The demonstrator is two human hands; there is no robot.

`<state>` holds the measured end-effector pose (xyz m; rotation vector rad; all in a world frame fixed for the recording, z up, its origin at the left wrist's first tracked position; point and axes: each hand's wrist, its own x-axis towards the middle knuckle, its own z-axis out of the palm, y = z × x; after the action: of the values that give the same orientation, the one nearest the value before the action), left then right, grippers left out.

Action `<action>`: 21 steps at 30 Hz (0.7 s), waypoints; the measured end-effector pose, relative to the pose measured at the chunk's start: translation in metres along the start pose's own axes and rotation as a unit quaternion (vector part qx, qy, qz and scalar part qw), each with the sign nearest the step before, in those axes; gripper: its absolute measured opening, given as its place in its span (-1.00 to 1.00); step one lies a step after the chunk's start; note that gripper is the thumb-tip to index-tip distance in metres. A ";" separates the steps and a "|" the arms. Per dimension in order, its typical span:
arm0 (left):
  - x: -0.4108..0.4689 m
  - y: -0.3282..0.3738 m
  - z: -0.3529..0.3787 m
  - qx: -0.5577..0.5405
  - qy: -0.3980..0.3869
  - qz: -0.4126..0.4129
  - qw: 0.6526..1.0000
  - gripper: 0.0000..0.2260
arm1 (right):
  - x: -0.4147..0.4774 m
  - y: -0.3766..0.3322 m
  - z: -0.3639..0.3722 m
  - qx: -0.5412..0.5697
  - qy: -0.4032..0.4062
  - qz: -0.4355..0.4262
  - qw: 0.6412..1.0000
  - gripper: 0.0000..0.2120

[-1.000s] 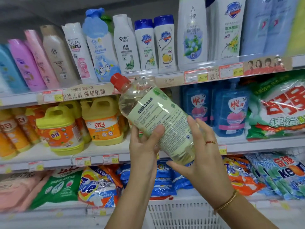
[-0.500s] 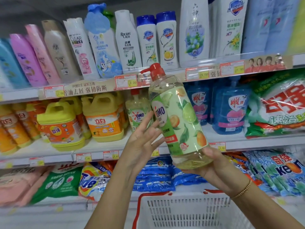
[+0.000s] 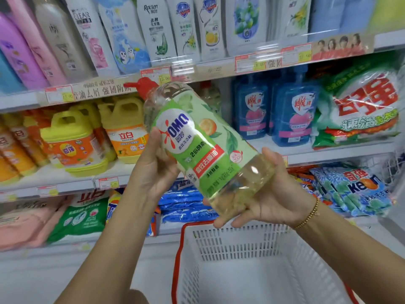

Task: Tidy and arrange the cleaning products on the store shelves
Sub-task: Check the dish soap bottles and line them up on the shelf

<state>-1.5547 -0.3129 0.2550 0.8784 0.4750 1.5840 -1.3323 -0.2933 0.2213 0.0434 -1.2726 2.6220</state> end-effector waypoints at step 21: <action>-0.016 0.010 0.010 0.013 0.095 -0.061 0.994 -0.21 | -0.008 -0.020 0.037 -0.177 0.245 0.029 0.953 -0.41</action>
<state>-1.5532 -0.3325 0.2638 0.7073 0.6724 1.5588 -1.3223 -0.3114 0.2587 -0.6658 -1.5285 2.1959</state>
